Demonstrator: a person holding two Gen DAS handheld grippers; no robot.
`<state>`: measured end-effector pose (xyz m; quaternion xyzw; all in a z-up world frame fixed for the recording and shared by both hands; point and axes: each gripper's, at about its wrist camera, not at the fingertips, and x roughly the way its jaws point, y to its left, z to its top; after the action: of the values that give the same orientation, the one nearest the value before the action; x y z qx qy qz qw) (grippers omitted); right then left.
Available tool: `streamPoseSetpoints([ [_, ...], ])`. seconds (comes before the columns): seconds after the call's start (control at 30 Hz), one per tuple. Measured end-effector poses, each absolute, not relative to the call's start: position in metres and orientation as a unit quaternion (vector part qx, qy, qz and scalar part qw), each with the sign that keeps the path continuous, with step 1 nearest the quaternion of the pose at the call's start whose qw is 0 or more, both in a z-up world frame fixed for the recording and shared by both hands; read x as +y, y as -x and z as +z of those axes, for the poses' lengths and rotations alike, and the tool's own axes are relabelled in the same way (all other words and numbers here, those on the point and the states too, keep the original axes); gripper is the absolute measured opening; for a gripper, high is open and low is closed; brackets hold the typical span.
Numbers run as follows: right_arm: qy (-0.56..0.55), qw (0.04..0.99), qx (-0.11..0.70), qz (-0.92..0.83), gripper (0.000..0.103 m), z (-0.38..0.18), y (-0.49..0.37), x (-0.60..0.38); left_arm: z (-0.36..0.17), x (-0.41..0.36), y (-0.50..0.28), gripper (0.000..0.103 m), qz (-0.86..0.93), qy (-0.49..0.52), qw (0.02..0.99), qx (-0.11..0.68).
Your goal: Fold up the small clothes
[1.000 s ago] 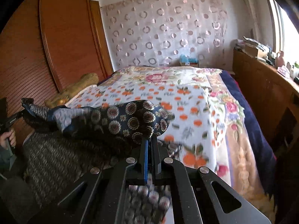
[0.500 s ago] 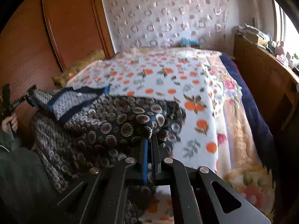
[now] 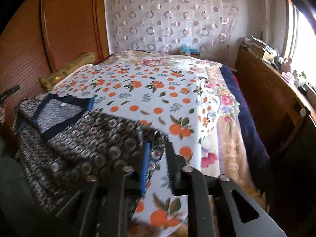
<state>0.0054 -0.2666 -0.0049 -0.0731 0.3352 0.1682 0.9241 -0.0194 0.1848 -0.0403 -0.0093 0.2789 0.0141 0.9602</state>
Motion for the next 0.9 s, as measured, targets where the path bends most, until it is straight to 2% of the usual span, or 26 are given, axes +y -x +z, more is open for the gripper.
streamPoseSetpoints([
  [0.03,0.074,0.924,0.335,0.167,0.034,-0.008,-0.012,-0.262,-0.044,0.186,0.009,0.065,0.015,0.006,0.957,0.289],
  [0.07,0.073,0.925,0.334,0.168,0.036,-0.009,-0.018,-0.259,-0.048,0.188,0.001,0.065,0.015,0.005,0.954,0.3],
  [0.23,0.059,0.921,0.344,0.174,0.036,-0.027,-0.045,-0.246,-0.076,0.189,-0.02,0.065,-0.002,0.009,0.935,0.355],
  [0.5,0.045,0.912,0.364,0.185,0.036,-0.042,-0.062,-0.246,-0.109,0.172,-0.008,0.065,-0.035,0.0,0.911,0.412],
  [0.7,0.033,0.908,0.373,0.191,0.037,-0.046,-0.063,-0.251,-0.109,0.162,0.006,0.065,-0.047,-0.002,0.91,0.413],
  [0.9,0.034,0.901,0.384,0.197,0.045,-0.05,-0.065,-0.246,-0.111,0.164,0.003,0.065,-0.052,0.014,0.909,0.413],
])
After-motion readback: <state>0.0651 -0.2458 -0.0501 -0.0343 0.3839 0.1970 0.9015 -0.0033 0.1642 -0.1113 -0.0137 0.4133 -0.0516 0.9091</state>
